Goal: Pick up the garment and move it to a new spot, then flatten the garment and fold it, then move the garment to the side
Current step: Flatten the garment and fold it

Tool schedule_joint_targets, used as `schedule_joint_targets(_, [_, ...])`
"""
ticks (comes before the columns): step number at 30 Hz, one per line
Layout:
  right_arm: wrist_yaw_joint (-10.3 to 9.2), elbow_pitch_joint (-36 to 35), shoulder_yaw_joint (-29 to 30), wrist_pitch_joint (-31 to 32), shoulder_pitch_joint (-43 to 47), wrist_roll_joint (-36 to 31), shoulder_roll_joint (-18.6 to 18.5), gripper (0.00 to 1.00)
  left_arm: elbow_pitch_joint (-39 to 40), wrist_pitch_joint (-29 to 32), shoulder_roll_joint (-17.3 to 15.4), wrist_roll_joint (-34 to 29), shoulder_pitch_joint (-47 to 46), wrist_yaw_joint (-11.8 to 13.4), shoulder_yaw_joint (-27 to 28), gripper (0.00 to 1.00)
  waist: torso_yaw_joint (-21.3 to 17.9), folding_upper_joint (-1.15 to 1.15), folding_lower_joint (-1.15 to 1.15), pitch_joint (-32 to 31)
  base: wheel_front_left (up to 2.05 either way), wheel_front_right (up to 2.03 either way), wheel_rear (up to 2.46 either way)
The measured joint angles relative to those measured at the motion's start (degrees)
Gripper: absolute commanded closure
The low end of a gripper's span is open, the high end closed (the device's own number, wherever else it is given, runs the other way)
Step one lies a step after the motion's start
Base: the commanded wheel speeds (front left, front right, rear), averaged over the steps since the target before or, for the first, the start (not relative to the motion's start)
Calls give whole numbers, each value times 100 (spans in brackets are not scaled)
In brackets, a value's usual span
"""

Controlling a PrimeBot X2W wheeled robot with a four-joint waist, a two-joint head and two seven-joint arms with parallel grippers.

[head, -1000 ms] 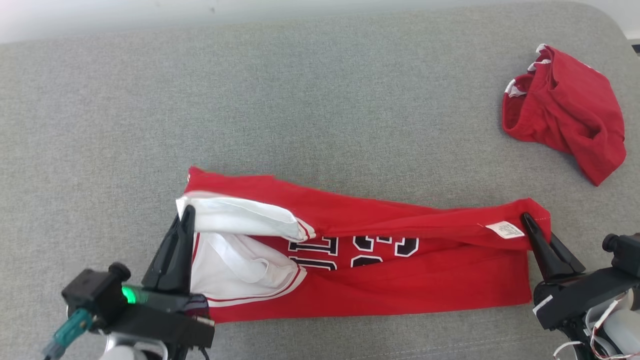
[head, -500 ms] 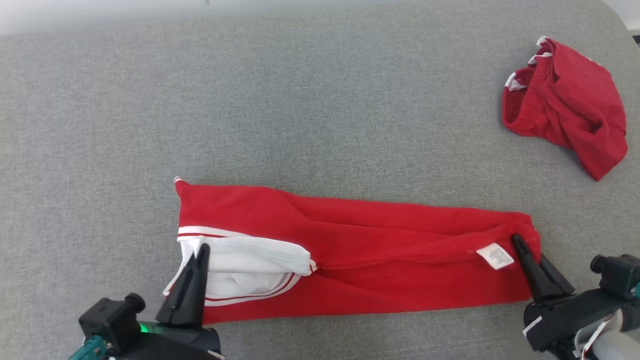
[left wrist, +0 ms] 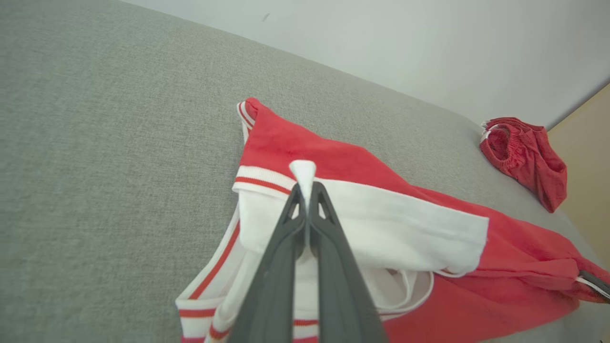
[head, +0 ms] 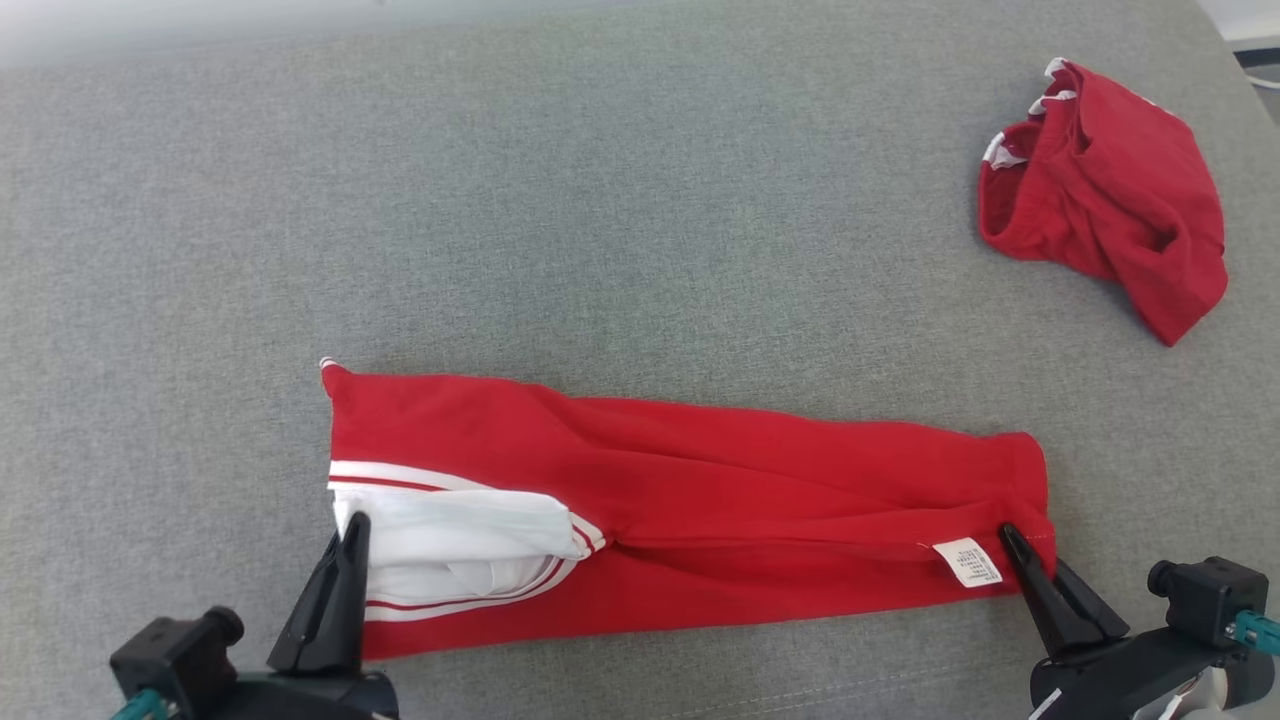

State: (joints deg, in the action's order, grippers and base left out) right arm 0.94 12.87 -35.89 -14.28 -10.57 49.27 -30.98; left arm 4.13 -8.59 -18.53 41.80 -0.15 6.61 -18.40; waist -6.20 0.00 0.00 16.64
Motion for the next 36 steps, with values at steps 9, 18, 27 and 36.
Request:
schedule_joint_targets(9, [9,-131,221,-1,155,-200,86,0,100,129,-44,18,177,4,74,41,-166,0,0,-71,0,0,0])
schedule_joint_targets(18, [60,-163,412,-1,509,-312,80,0,253,243,-141,-20,315,46,178,0,-215,0,0,-213,0,0,0])
schedule_joint_targets(27, [134,-154,560,-1,945,-345,53,0,436,243,-276,-232,541,53,581,0,-271,0,0,-454,0,0,0])
schedule_joint_targets(36, [100,-216,1001,-1,1156,-404,-56,0,713,254,-130,-409,547,53,537,0,-432,0,0,-698,0,0,0])
